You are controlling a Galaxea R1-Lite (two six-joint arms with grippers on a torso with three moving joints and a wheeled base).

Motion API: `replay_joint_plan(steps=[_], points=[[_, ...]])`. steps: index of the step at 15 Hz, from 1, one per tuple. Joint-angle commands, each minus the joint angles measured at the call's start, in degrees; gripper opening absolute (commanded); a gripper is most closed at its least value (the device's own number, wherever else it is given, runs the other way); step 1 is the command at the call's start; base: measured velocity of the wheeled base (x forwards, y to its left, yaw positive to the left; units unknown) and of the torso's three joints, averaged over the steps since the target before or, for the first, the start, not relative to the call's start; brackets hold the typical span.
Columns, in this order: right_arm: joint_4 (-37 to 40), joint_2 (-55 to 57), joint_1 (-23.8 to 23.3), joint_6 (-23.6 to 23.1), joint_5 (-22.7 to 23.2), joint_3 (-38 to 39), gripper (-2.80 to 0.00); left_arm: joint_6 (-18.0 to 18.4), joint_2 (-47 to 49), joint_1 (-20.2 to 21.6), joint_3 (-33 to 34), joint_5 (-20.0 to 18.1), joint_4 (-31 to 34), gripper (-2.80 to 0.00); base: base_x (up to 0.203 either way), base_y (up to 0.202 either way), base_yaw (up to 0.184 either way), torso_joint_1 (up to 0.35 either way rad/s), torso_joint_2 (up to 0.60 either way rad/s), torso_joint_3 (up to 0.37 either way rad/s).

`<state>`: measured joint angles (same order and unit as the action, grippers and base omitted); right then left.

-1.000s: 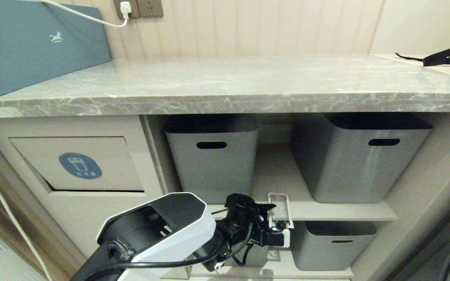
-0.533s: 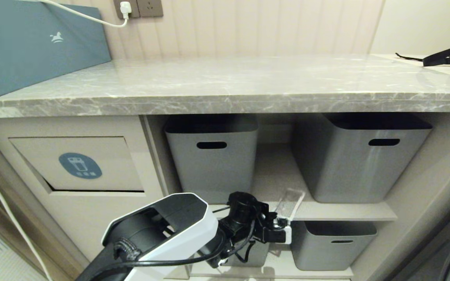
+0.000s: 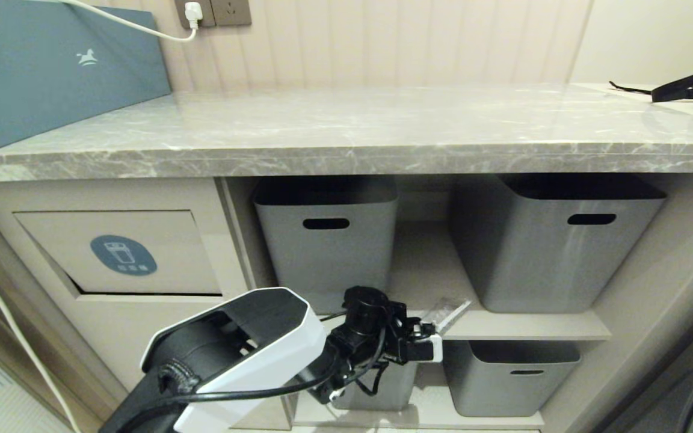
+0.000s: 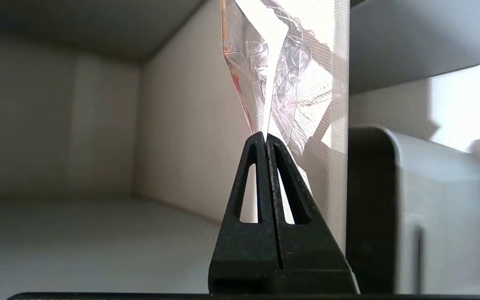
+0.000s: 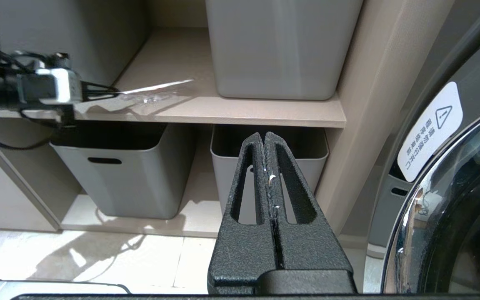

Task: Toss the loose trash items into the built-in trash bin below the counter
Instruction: Pick up the garbage

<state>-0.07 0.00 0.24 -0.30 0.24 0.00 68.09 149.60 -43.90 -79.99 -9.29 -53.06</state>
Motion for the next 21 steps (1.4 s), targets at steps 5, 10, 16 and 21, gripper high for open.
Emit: replay_joint_plan(steps=[5,10,16,21], points=[[-0.01,-0.09,0.02,-0.05,0.02,0.00,-2.80,-13.29,-18.85,0.82,18.46,0.19,-0.56,-2.80,0.000,0.000,0.000,0.000,0.00,0.000],[-0.01,-0.02,0.02,-0.05,0.02,0.00,-2.80,-21.87,-26.73,6.06,23.61,0.34,1.97,-2.80,0.000,0.000,0.000,0.000,0.00,0.000],[-0.01,-0.09,0.02,-0.05,0.02,0.00,-2.80,-24.76,-29.19,6.28,25.68,0.41,1.99,-2.80,0.000,0.000,0.000,0.000,0.00,0.000],[-0.01,-0.09,0.02,-0.05,0.02,0.00,-2.80,-25.06,-29.69,6.04,27.42,1.84,2.22,-2.80,0.000,0.000,0.000,0.000,0.00,0.000]])
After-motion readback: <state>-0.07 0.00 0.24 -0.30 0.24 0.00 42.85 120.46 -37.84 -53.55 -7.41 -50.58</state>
